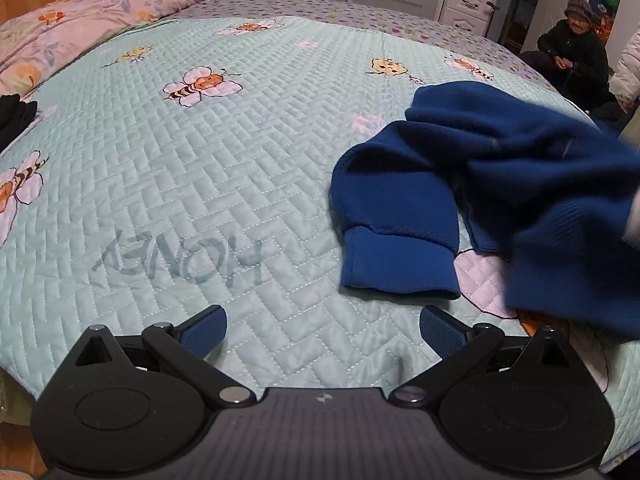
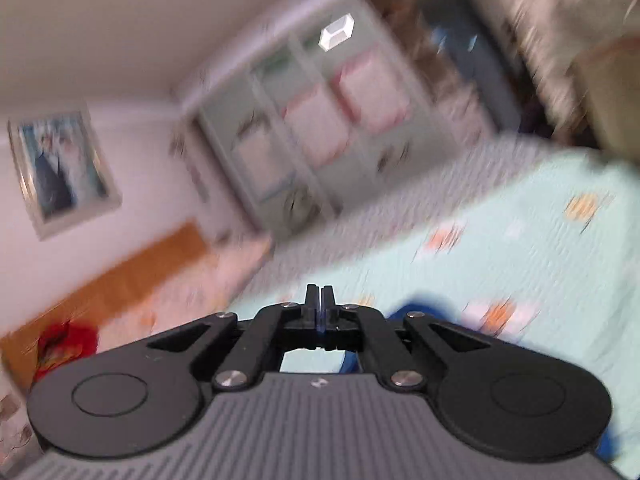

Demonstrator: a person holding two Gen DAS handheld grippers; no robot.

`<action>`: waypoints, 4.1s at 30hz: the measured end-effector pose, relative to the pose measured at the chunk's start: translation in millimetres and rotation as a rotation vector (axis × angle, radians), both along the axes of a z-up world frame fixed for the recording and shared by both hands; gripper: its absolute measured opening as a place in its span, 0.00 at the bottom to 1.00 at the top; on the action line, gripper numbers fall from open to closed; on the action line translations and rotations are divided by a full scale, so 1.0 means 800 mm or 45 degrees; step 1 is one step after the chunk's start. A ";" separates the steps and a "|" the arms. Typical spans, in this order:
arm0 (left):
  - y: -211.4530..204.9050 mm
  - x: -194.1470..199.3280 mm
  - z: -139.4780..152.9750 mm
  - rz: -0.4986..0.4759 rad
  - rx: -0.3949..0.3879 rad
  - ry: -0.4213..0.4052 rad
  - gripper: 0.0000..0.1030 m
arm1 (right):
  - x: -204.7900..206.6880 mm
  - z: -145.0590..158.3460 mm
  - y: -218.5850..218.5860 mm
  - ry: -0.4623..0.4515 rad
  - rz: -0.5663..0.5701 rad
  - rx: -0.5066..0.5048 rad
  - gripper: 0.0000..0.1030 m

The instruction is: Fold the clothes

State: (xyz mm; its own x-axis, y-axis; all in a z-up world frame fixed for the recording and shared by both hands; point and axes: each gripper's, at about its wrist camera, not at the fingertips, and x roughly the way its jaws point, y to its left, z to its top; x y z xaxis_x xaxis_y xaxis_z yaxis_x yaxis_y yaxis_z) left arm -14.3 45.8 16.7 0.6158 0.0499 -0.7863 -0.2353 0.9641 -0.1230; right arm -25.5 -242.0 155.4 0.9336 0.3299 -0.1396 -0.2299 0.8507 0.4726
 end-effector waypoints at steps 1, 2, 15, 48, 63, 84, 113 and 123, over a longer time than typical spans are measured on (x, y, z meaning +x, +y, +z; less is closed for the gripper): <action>-0.002 0.000 -0.001 -0.003 -0.001 0.002 0.99 | -0.001 -0.001 -0.008 0.053 -0.041 -0.111 0.01; -0.003 0.000 0.000 -0.007 0.000 0.001 0.99 | -0.001 -0.006 -0.012 0.119 -0.106 -0.237 0.03; -0.007 -0.005 0.001 -0.065 0.017 -0.035 0.99 | 0.086 -0.118 0.276 -0.094 0.322 -1.550 0.60; -0.013 -0.005 -0.003 -0.078 0.067 -0.045 0.99 | 0.025 -0.010 -0.011 0.016 -0.415 -0.438 0.08; -0.061 -0.011 -0.005 -0.186 0.250 -0.013 0.99 | -0.059 -0.178 -0.088 0.601 -0.550 -0.433 0.34; -0.075 -0.008 -0.012 -0.214 0.277 -0.007 0.99 | 0.039 -0.151 0.144 0.070 -0.077 -1.197 0.82; -0.035 -0.022 0.008 -0.149 0.186 -0.147 0.99 | 0.017 0.055 0.175 -0.344 -0.074 -0.824 0.11; 0.031 -0.047 0.040 0.272 0.145 -0.299 0.99 | -0.028 0.193 0.218 -0.672 0.139 -0.624 0.11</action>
State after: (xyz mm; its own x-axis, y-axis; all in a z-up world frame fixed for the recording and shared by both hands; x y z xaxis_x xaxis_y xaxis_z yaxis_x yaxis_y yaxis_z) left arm -52.2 70.7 48.6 0.7455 0.2768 -0.6063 -0.4116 0.9067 -0.0921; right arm -47.7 -67.6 309.8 0.8827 0.4402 0.1643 -0.4179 0.8954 -0.1538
